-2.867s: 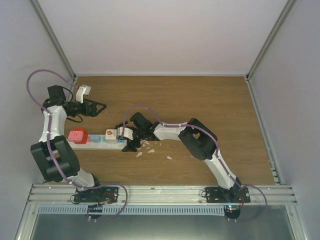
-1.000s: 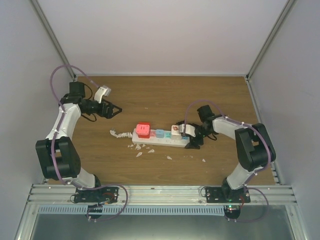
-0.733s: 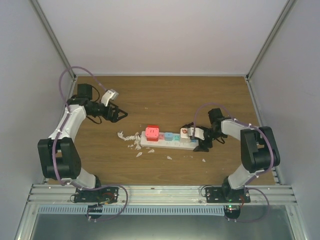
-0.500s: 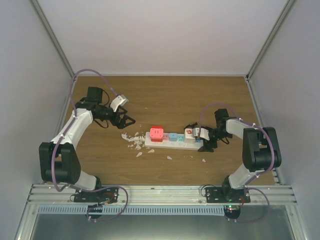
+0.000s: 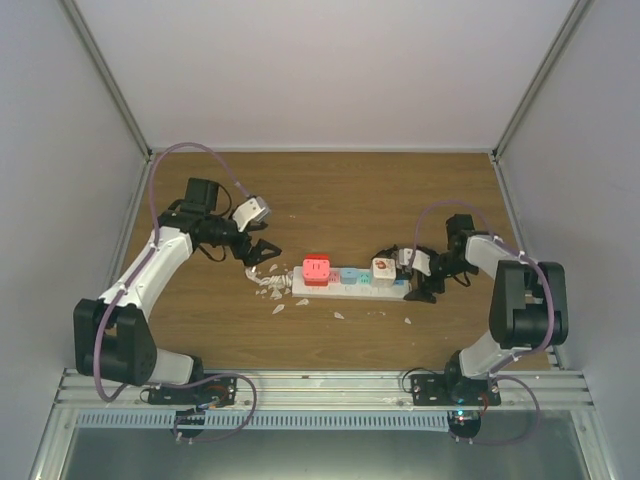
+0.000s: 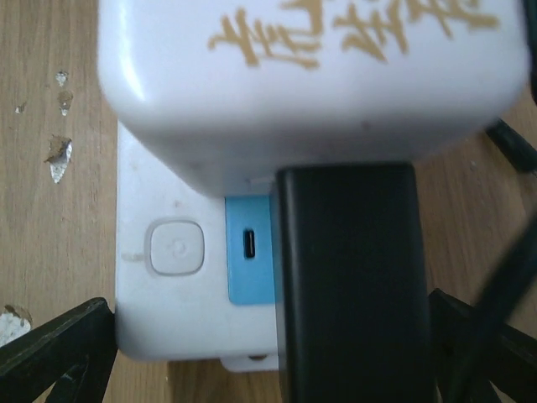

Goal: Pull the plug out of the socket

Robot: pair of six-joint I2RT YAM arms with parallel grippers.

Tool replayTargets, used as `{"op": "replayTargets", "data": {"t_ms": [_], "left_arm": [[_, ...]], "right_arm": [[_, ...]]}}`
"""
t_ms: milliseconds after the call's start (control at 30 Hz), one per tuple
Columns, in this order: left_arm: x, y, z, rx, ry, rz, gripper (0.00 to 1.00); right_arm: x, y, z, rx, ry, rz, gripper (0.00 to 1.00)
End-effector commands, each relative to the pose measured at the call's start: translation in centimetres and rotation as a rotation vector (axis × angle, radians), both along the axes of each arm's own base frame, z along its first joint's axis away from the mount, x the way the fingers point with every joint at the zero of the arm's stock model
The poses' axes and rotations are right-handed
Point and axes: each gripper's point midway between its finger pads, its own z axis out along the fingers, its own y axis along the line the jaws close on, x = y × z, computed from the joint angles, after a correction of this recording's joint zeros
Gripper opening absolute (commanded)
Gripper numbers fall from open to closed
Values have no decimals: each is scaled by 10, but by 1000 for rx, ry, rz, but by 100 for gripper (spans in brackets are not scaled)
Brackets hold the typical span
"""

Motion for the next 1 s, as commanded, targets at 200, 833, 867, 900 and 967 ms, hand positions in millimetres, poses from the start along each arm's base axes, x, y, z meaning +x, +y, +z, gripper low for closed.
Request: {"op": "replayTargets", "data": {"t_ms": [200,833,867,900,967], "left_arm": [[-11,-21,13,57,-261,-100,99],[-69,-88,-4,67,-821,-451,99],[-70,-88,-6,68,-844,-458,99],[-71,-89,-8,70,-876,-460,99],[-72,-88,-16,93,-938,-471,99]], "right_arm": [[3,-31,24,-10,-49,-87,99],[35,20,151,365,-191,-245,100],[36,27,154,375,-192,-243,100],[39,35,157,385,-198,-235,100],[40,54,160,401,-207,-208,99]]}}
